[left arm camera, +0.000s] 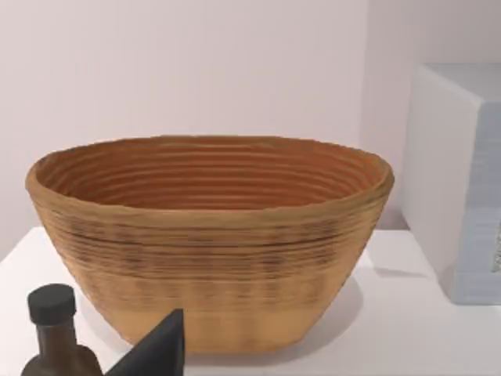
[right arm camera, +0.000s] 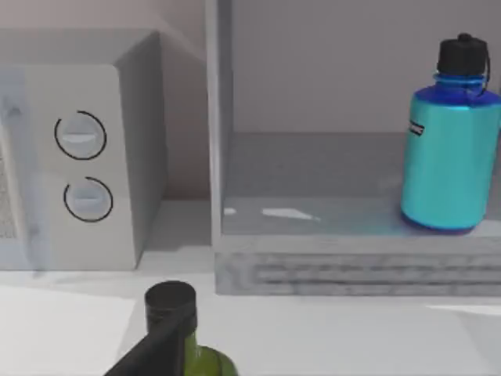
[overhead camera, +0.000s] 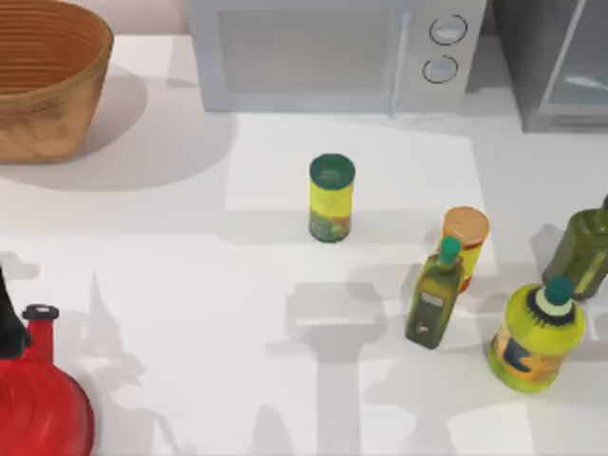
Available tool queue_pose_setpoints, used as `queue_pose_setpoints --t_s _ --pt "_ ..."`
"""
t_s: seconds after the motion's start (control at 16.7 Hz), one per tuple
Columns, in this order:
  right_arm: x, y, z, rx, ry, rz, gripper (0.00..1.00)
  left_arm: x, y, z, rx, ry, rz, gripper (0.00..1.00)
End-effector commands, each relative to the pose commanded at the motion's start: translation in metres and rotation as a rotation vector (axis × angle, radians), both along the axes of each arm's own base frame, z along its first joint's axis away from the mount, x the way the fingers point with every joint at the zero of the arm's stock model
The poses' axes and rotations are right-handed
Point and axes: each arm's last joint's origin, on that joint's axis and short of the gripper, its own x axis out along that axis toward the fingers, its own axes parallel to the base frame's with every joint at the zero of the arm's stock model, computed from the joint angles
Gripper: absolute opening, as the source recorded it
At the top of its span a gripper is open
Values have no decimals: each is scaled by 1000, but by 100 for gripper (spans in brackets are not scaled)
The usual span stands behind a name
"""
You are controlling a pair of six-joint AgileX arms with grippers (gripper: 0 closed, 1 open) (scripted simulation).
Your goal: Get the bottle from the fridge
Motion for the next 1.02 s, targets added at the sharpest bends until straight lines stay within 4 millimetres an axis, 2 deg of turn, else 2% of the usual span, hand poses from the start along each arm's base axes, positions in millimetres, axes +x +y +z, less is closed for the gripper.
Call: queue_pose_setpoints --t_s 0.24,0.48,0.72,1.02 --pt "2 -1 2 -2 -4 3 100 0 0 0 0 0 0 100" --pt "13 -6 13 -10 -29 9 100 0 0 0 0 0 0 100" --pt "38 -19 18 -18 -27 9 100 0 0 0 0 0 0 100" --pt "73 -47 1 -4 21 7 100 0 0 0 0 0 0 100"
